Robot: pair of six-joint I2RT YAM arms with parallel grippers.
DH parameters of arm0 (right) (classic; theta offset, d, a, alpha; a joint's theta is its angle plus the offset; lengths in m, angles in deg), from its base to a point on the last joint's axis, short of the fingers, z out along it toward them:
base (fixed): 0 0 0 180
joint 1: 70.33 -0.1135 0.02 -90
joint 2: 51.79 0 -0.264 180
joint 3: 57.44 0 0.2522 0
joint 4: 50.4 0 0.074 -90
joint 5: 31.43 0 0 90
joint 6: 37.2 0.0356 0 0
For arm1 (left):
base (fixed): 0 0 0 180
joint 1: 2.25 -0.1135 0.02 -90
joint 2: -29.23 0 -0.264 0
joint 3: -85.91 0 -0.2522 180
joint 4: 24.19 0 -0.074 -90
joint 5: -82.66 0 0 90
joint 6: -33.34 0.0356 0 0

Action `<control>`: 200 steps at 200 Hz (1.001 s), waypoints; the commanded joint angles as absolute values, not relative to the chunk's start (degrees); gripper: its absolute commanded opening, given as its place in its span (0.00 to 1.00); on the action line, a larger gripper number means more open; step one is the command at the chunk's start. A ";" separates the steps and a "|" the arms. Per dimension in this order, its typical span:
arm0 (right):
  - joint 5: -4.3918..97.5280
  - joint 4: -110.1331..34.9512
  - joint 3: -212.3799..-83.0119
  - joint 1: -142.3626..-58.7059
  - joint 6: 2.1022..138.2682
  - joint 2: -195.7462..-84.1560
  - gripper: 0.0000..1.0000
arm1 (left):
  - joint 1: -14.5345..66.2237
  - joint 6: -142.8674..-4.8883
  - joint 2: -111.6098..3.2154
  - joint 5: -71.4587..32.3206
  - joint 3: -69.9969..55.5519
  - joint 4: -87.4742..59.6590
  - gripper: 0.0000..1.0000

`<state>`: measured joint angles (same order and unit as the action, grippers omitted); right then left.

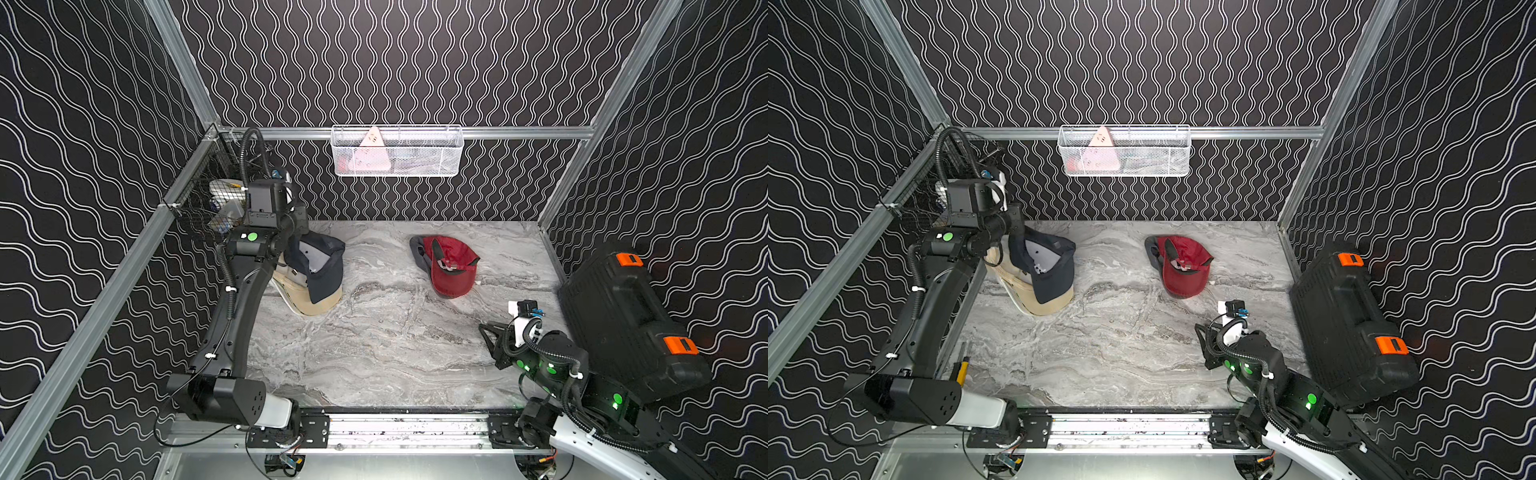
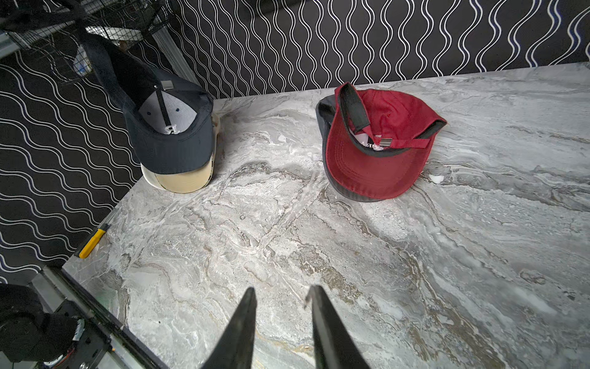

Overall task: Open the adjustable buckle of the baseball cap
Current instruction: Place the baseball cap on the baseball cap.

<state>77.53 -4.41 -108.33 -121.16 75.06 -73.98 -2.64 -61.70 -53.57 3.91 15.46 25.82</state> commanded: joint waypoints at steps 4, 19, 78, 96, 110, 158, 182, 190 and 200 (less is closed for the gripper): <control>77.55 -4.57 -108.49 -121.19 75.85 -74.40 0.31 | -4.56 -65.34 -54.49 9.40 14.85 21.18 0.00; 77.47 -4.36 -108.55 -121.21 76.00 -74.19 0.31 | -4.93 -67.00 -55.81 9.42 15.94 21.81 0.43; 77.52 -4.62 -108.21 -121.15 76.09 -73.07 0.31 | -0.63 -65.66 -53.38 3.08 15.21 19.38 0.80; 77.34 -4.98 -108.13 -121.15 76.01 -73.31 0.32 | 3.81 -62.80 -52.33 4.39 14.56 18.91 0.80; 77.37 -5.00 -108.20 -121.13 76.03 -73.56 0.31 | 7.26 -61.32 -51.50 4.57 13.62 18.04 0.80; 77.73 -3.90 -109.42 -121.13 76.01 -73.31 0.32 | 16.58 -60.68 -52.15 0.24 11.80 16.92 0.78; 78.94 -1.71 -111.19 -121.14 76.43 -73.32 0.33 | 20.78 -61.74 -53.84 -2.08 11.32 16.19 0.75; 79.29 -0.87 -111.96 -121.16 76.61 -73.46 0.33 | 21.99 -62.29 -54.40 -2.82 10.97 15.63 0.75; 79.55 0.14 -113.00 -121.18 76.70 -73.68 0.33 | 23.28 -62.98 -55.23 -3.52 10.73 15.28 0.75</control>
<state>77.81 -2.69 -111.06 -121.18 75.74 -73.41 20.95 -61.30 -53.88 -0.75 11.24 18.06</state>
